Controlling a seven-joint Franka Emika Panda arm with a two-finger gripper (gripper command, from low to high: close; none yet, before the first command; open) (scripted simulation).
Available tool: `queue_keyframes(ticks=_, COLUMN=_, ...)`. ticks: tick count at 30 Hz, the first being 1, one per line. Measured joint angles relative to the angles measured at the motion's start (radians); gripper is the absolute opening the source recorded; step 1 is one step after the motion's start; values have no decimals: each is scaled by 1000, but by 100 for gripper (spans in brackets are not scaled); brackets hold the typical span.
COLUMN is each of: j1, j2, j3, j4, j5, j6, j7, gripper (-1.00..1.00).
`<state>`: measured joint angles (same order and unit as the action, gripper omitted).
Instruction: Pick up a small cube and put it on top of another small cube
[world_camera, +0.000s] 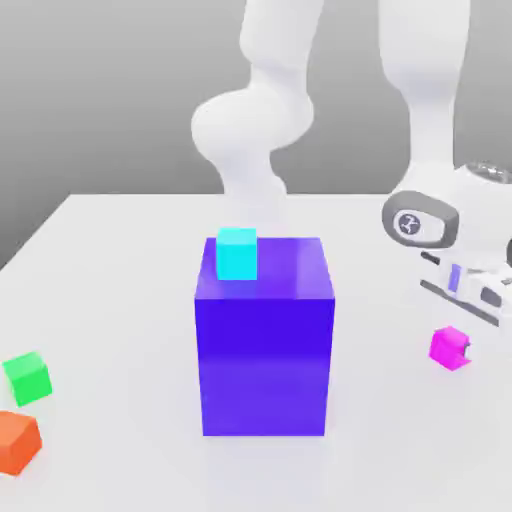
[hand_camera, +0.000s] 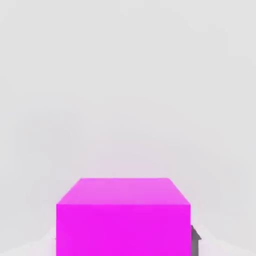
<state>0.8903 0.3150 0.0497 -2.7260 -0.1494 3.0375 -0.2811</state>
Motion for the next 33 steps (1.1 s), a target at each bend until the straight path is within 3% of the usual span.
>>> queue_keyframes(ticks=9, j1=-70, j2=-215, j3=53, j4=-10, j5=113, j6=-216, j7=-71, gripper=-100)
queue_keyframes(ticks=22, j1=-423, j2=-110, j3=-322, j4=323, j5=182, j6=-511, j7=38, gripper=-100)
queue_keyframes(ticks=33, j1=-697, j2=-174, j3=-617, j4=284, j5=208, j6=-514, j7=67, gripper=-100)
